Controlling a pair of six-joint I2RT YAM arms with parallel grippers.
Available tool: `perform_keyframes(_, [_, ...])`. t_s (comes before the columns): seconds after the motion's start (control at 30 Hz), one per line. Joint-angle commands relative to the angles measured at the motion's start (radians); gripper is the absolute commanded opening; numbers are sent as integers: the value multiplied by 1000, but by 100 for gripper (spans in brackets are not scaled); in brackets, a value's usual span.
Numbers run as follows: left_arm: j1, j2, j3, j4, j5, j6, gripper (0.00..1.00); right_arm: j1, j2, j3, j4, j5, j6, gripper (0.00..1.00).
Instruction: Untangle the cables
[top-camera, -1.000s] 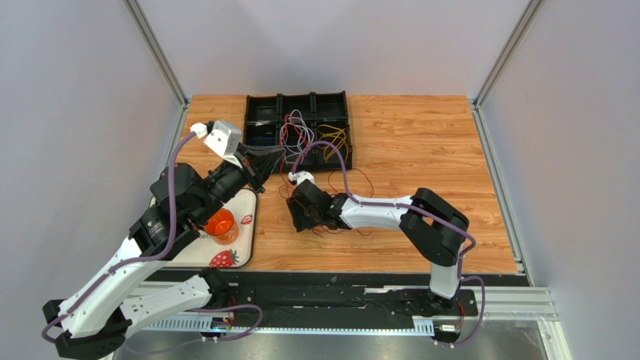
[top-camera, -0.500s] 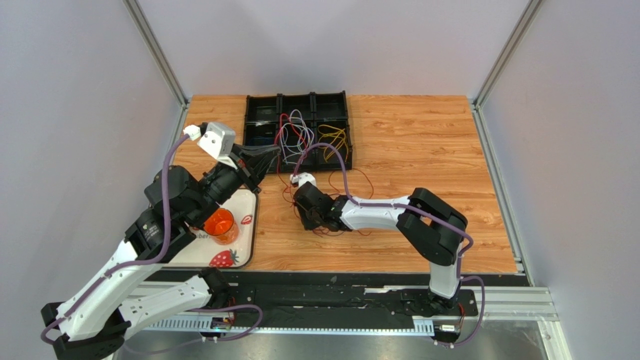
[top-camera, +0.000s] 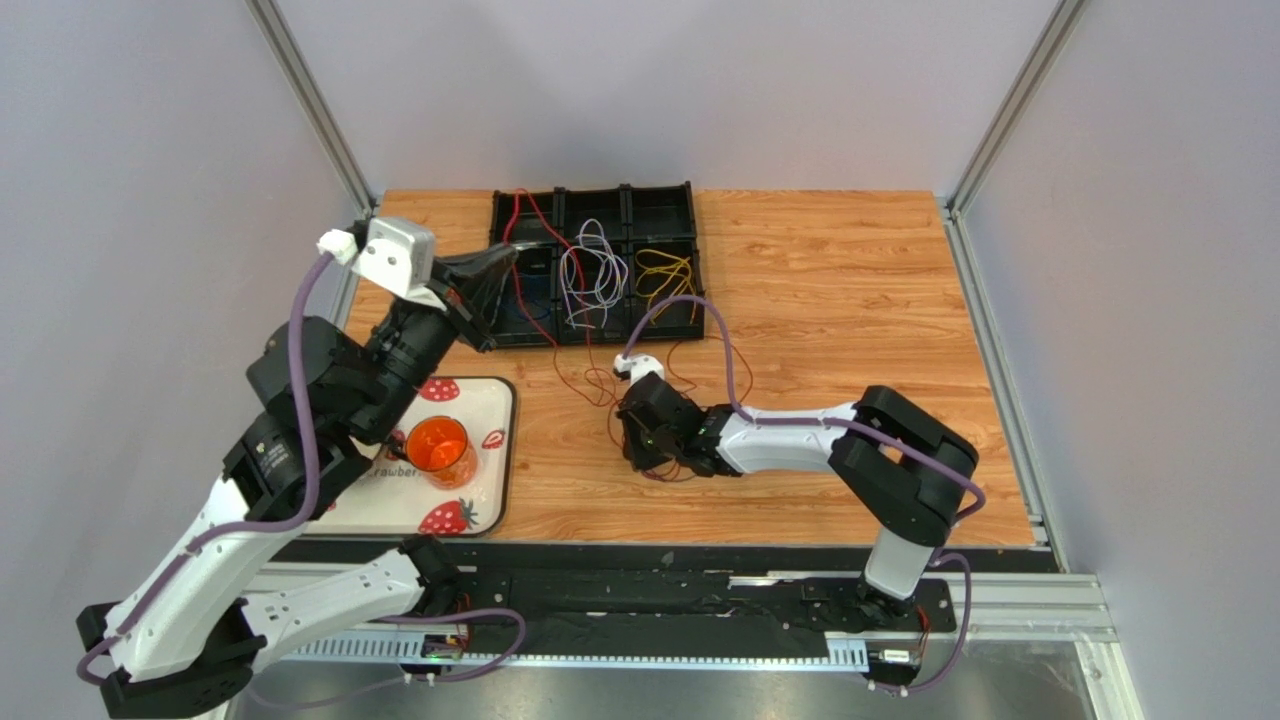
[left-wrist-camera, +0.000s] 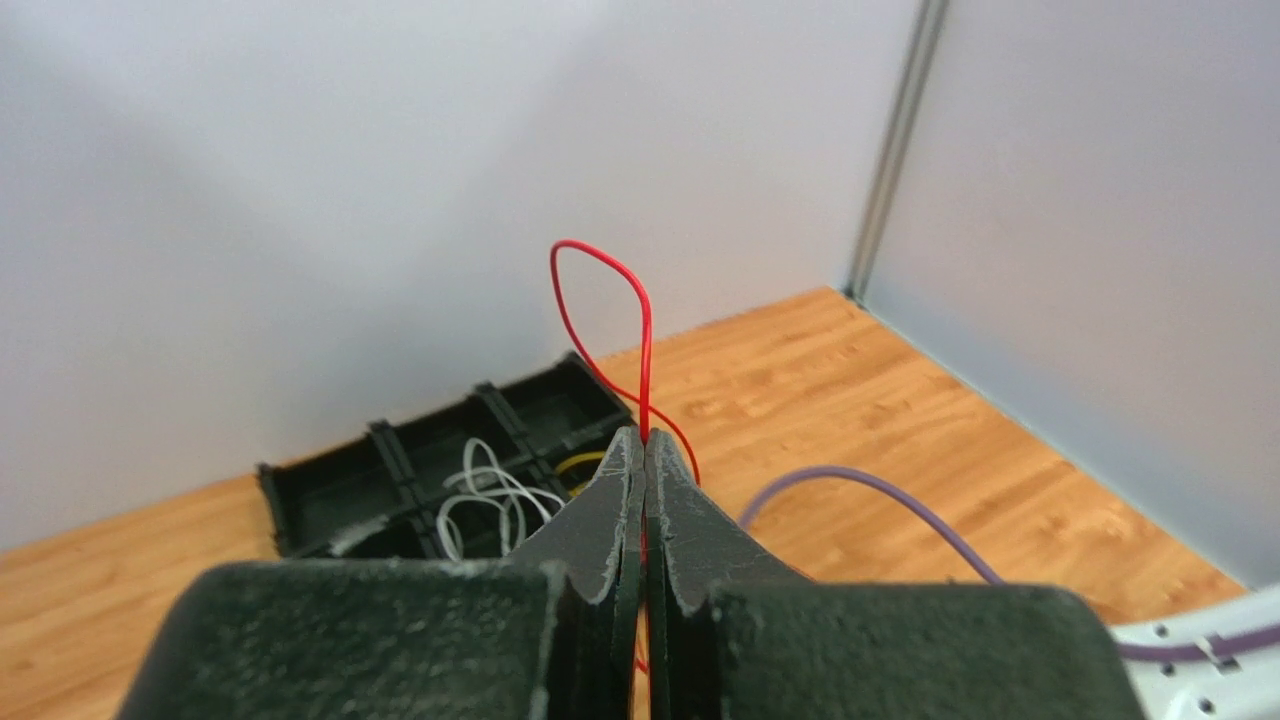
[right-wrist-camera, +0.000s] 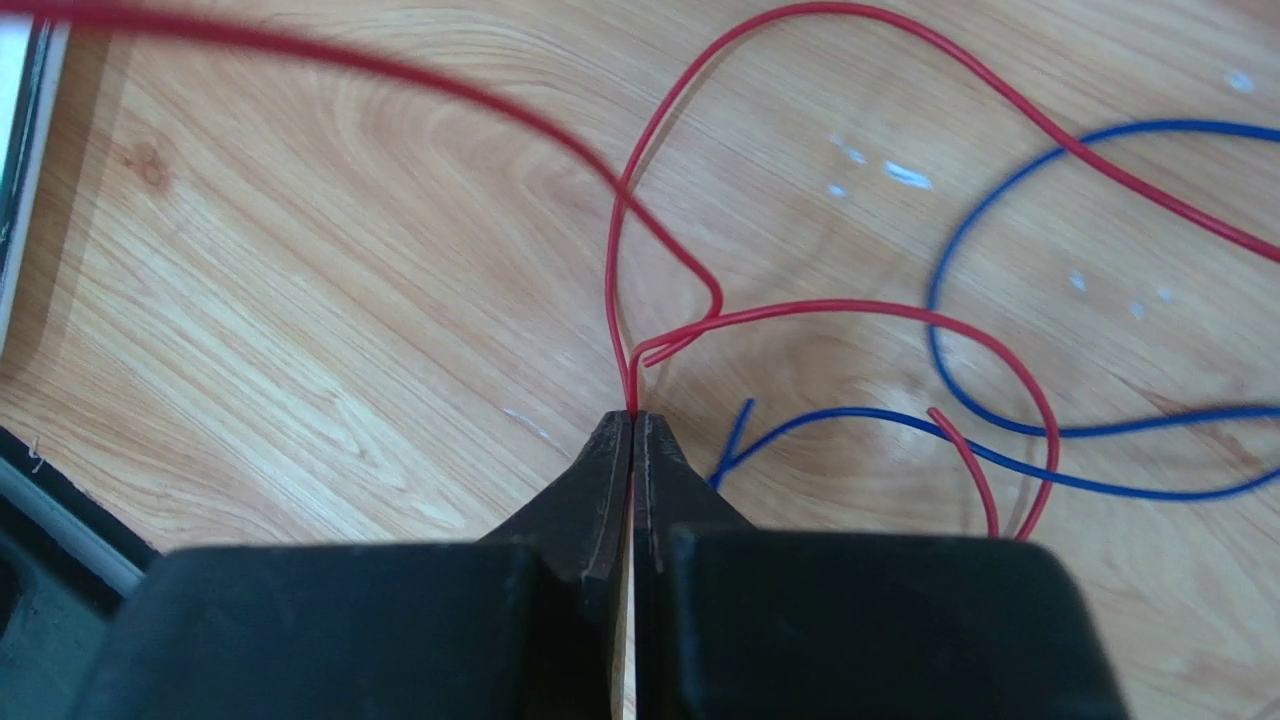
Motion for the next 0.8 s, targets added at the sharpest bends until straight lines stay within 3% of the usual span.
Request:
perform_keyframes(0.0, [21, 38, 133, -12, -116, 108, 0, -79, -45, -91, -85, -26, 27, 0])
perform_keyframes(0.37, [299, 213, 393, -183, -127, 61, 0, -257, -139, -189, -109, -79, 75, 0])
perform_keyframes(0.57, [389, 285, 531, -222, -123, 78, 0, -313, -119, -195, -122, -92, 81, 0])
perform_keyframes(0.77, [406, 337, 523, -207, -72, 70, 0, -322, -104, -178, -100, -168, 86, 0])
